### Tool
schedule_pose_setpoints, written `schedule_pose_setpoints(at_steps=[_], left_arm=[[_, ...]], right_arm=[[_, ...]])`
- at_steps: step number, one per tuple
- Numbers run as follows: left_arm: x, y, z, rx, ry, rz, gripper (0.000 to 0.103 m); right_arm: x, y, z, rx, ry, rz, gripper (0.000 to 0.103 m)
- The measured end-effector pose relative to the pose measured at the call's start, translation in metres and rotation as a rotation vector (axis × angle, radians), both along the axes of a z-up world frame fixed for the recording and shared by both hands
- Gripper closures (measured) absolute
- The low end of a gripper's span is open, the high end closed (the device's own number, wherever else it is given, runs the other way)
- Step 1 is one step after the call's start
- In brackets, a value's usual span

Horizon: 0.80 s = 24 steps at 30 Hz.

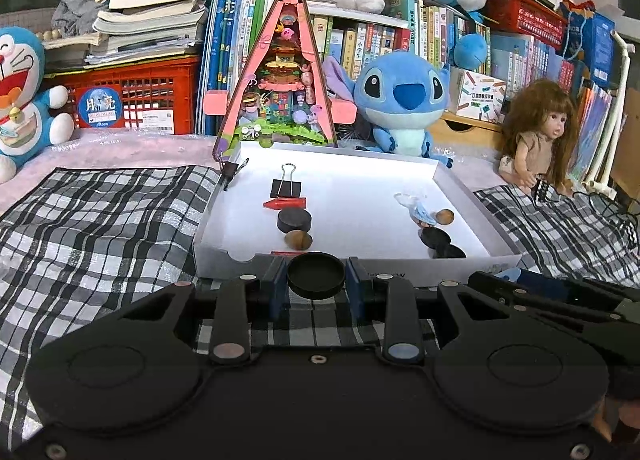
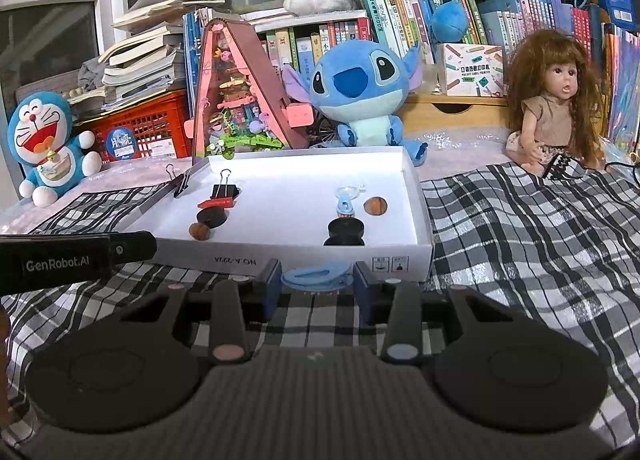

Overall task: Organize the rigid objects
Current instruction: 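Carry the black lid and blue plastic piece over the white tray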

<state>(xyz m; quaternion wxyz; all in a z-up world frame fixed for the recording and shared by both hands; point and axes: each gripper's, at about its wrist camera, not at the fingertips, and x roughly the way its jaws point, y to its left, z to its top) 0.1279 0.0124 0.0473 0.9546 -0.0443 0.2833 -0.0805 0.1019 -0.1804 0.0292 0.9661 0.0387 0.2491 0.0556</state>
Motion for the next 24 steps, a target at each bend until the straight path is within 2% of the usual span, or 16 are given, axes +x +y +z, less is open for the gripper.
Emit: schedule_pose_setpoints(at_steps=[24], left_arm=[[0.044, -0.008, -0.003, 0.016, 0.034, -0.012, 0.073]], right_arm=[[0.035, -0.001, 0.002, 0.009, 0.048, -0.013, 0.059]])
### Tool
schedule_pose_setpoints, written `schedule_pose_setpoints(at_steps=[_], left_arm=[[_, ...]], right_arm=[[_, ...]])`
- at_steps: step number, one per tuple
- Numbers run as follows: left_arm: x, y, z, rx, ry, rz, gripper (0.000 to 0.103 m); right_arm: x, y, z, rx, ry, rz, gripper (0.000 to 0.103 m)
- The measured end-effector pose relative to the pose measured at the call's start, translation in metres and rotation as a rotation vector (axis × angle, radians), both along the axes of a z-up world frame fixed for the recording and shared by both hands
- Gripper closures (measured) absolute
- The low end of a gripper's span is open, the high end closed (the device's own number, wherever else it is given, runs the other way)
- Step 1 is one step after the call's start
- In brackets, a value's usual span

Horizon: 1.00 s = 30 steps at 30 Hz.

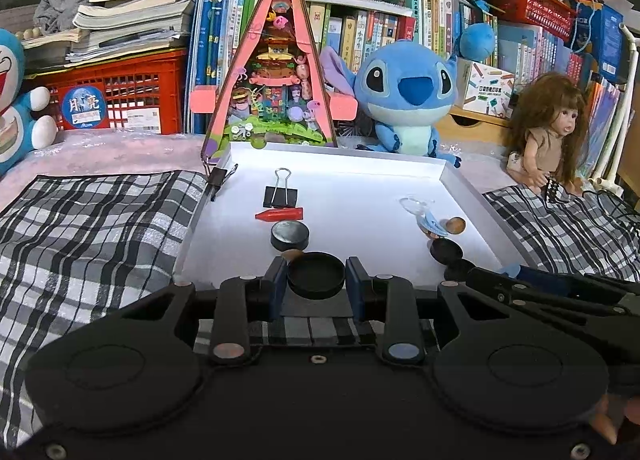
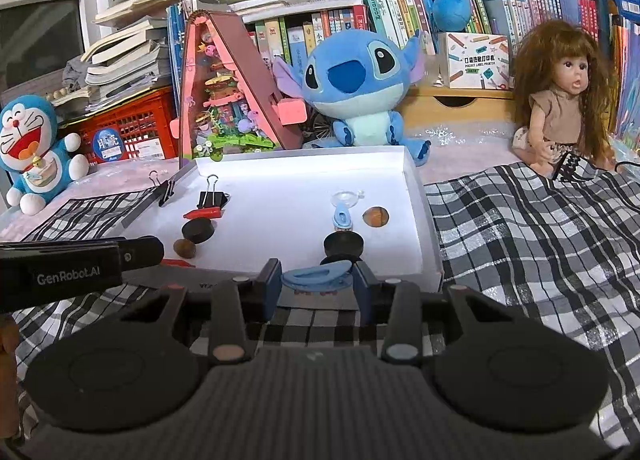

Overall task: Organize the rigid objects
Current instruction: 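Carry the black lid and blue plastic piece over the white tray, then lower and open both tools to release the lid and blue piece into the tray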

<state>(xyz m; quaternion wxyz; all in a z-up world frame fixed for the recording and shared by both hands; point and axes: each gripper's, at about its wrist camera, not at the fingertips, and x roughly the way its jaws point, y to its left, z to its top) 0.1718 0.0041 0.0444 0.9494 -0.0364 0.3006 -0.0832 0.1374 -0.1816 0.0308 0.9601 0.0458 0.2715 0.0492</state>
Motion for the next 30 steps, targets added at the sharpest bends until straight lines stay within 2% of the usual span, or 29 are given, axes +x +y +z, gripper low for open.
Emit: schedule_pose_setpoints(at_steps=[11, 17, 23, 27, 30], left_arm=[[0.036, -0.003, -0.003, 0.005, 0.034, 0.007, 0.073], [0.070, 0.003, 0.004, -0.018, 0.085, -0.001, 0.073], [0.108, 0.008, 0.016, -0.013, 0.099, 0.015, 0.073], [0.135, 0.005, 0.013, 0.006, 0.138, 0.025, 0.073], [0.149, 0.004, 0.008, -0.014, 0.146, 0.041, 0.073]], right_arm=[[0.028, -0.001, 0.006, 0.026, 0.021, -0.012, 0.059], [0.052, -0.006, 0.016, 0.060, 0.045, -0.019, 0.059], [0.092, -0.010, 0.029, 0.090, 0.087, -0.027, 0.059], [0.118, -0.013, 0.032, 0.103, 0.111, -0.035, 0.059], [0.133, -0.016, 0.032, 0.106, 0.125, -0.044, 0.059]])
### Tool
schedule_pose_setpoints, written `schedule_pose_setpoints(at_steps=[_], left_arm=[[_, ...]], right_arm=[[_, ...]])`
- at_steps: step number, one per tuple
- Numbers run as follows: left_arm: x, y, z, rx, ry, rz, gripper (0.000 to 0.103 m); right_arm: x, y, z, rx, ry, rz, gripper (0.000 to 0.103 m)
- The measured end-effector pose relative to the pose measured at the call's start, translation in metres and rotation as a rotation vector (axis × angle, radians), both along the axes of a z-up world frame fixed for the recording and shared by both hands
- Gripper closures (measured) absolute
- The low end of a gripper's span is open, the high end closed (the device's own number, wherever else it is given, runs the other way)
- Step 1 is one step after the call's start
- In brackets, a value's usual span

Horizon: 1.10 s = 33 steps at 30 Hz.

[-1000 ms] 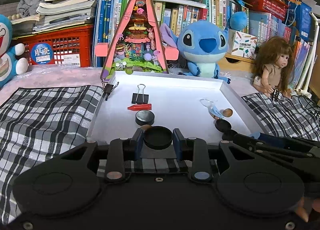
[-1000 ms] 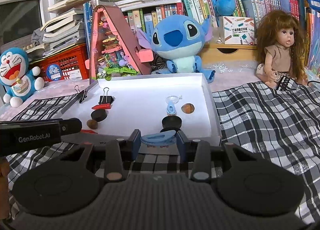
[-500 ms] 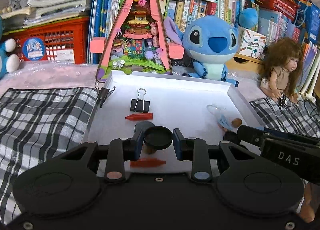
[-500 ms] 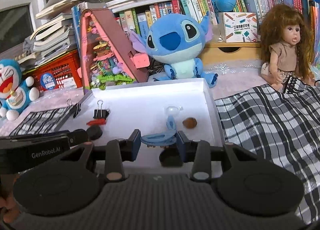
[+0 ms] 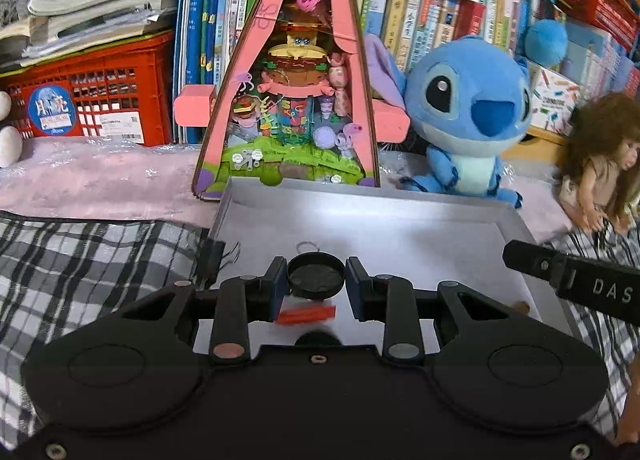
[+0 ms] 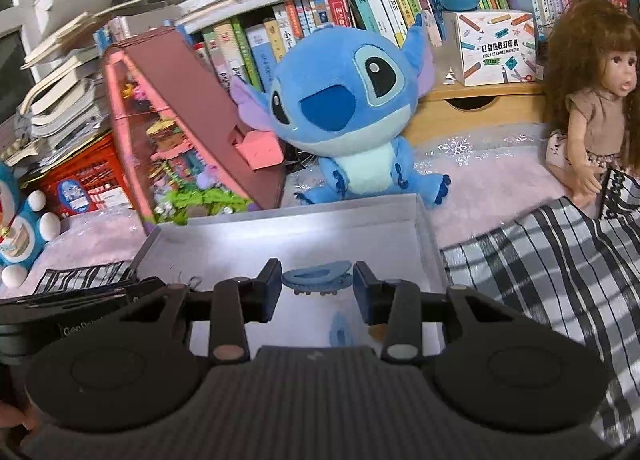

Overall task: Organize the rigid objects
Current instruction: 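Lower and open both tools to release the lid and blue piece into the tray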

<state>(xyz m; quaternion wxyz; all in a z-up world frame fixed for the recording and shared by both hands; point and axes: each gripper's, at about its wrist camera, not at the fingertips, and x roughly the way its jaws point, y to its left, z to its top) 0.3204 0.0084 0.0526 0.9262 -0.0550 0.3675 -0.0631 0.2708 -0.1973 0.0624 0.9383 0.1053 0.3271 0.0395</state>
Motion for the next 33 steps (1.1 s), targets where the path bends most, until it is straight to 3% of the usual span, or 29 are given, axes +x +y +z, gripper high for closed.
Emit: schedule_pose_setpoints(at_steps=[5, 23, 33], left_arm=[[0.018, 0.000, -0.004, -0.049, -0.001, 0.020, 0.073], [0.053, 0.003, -0.019, -0.029, 0.011, 0.051, 0.073], [0.054, -0.006, -0.030, 0.013, 0.013, 0.016, 0.073]], right_arm=[[0.018, -0.004, -0.005, 0.012, 0.027, -0.007, 0.058], [0.048, -0.009, -0.029, -0.016, 0.076, -0.013, 0.058], [0.056, -0.006, -0.039, -0.030, 0.098, -0.016, 0.058]])
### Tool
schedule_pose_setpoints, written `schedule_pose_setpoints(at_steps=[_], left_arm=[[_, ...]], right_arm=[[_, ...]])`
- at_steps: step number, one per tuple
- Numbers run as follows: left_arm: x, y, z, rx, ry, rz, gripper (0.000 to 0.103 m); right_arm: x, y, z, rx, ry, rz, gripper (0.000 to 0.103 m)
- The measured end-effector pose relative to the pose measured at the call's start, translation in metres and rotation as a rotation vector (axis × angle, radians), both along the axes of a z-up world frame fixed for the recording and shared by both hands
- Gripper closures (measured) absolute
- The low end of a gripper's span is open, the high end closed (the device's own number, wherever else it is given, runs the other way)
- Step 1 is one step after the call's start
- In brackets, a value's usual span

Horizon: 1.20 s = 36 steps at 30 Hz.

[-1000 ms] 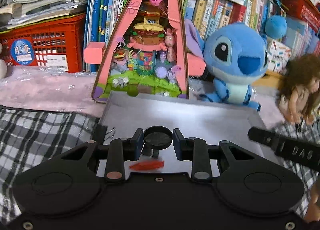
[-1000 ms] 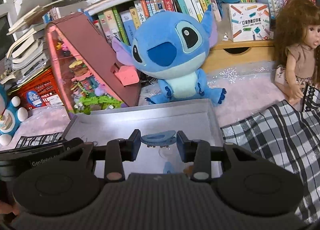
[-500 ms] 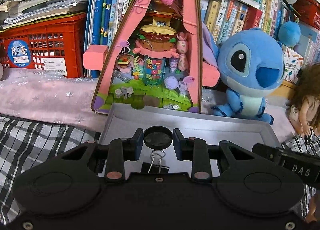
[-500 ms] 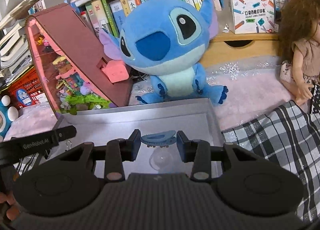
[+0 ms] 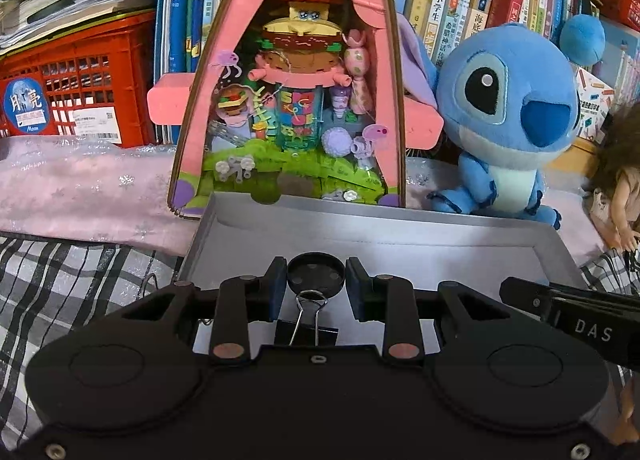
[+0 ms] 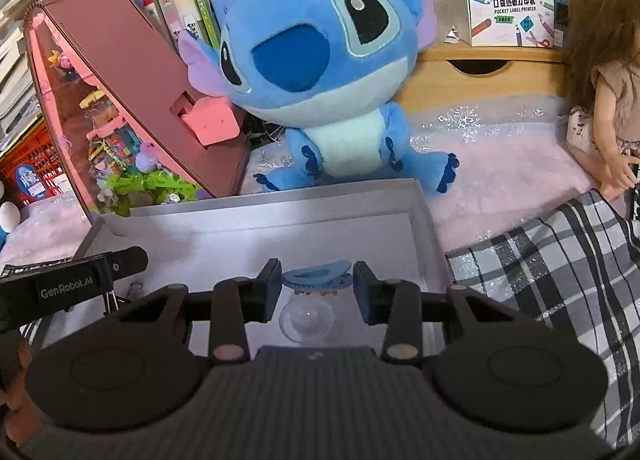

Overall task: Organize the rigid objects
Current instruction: 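Lower and open both tools to release the lid and blue piece into the tray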

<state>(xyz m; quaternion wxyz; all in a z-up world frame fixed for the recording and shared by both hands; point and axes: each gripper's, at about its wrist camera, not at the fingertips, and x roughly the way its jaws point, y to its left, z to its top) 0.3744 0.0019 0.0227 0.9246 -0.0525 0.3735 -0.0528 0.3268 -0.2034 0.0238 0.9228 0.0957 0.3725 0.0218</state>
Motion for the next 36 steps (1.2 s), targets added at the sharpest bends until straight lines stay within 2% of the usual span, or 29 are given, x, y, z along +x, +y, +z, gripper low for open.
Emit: schedule_pose_setpoints(at_steps=[8, 12, 31, 36], left_arm=[[-0.002, -0.005, -0.001, 0.034, -0.015, -0.022, 0.073], [-0.004, -0.007, -0.003, 0.016, -0.014, -0.032, 0.073], [-0.004, -0.018, -0.010, 0.054, 0.010, -0.050, 0.073], [-0.004, -0.017, -0.010, 0.053, 0.010, -0.057, 0.070]], right_arm=[[0.004, 0.003, -0.003, -0.010, 0.003, -0.005, 0.058], [0.005, 0.005, -0.004, -0.012, 0.005, -0.001, 0.058], [0.005, 0.007, -0.009, -0.026, 0.012, 0.007, 0.056], [0.005, 0.008, -0.009, -0.035, 0.013, 0.010, 0.056]])
